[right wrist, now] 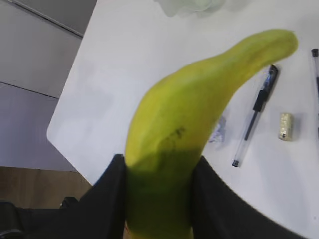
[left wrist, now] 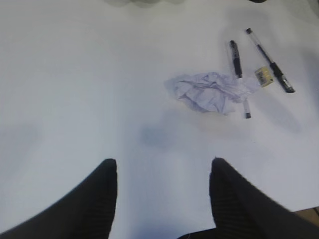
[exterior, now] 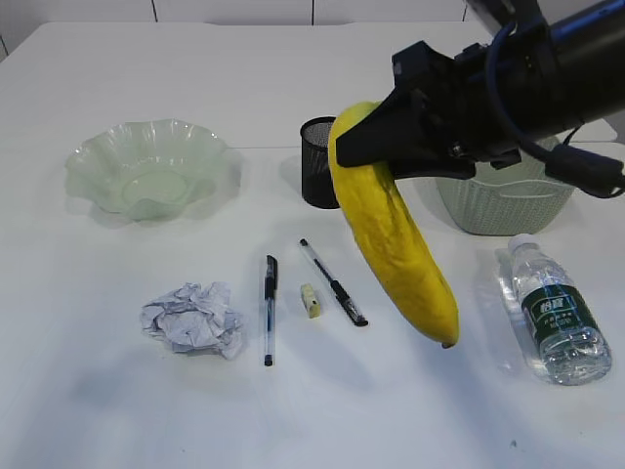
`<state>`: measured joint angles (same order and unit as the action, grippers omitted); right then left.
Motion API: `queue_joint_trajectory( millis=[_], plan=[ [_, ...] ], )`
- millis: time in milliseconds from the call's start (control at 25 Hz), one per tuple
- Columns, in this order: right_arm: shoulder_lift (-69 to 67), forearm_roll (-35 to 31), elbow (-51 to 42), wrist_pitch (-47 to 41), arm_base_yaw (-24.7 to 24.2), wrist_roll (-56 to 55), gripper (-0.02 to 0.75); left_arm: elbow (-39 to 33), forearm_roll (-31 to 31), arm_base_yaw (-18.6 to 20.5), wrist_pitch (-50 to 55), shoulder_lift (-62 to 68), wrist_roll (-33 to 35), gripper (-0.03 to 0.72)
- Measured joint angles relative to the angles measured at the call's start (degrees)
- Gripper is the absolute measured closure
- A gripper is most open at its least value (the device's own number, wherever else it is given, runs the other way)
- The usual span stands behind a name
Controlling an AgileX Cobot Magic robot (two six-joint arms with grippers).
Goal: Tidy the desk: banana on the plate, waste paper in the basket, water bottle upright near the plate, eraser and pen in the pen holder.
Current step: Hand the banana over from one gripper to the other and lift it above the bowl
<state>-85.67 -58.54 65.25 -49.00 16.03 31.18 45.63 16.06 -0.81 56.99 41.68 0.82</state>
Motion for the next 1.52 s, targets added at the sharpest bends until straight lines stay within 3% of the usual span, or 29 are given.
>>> queue_joint_trajectory(
  millis=[160,520,800,1120,1320,1520],
  plan=[
    [0.00,-5.30,0.00,-1.46,0.59,5.09,0.503,0.00,6.89,-1.95,-3.15,0.00,4.13,0.273],
    [0.00,-15.58,0.24,-1.46,7.07,15.88,0.503,0.00,21.09,-3.82,-5.90,0.00,17.15,0.273],
    [0.00,-23.44,1.53,-2.77,7.34,19.14,0.503,0.00,34.08,-4.11,-6.35,0.67,30.51,0.273],
    [0.00,-24.60,4.10,-5.26,7.34,20.12,0.503,0.00,46.28,-4.11,-5.01,7.97,41.20,0.270],
    [0.00,-24.60,4.19,-5.39,7.83,20.62,0.503,0.00,54.78,-4.11,-2.64,12.62,49.36,0.209],
    [0.00,-24.85,4.19,-5.39,7.99,21.02,0.503,0.00,61.89,-4.39,0.66,16.98,57.26,0.194]
  ],
)
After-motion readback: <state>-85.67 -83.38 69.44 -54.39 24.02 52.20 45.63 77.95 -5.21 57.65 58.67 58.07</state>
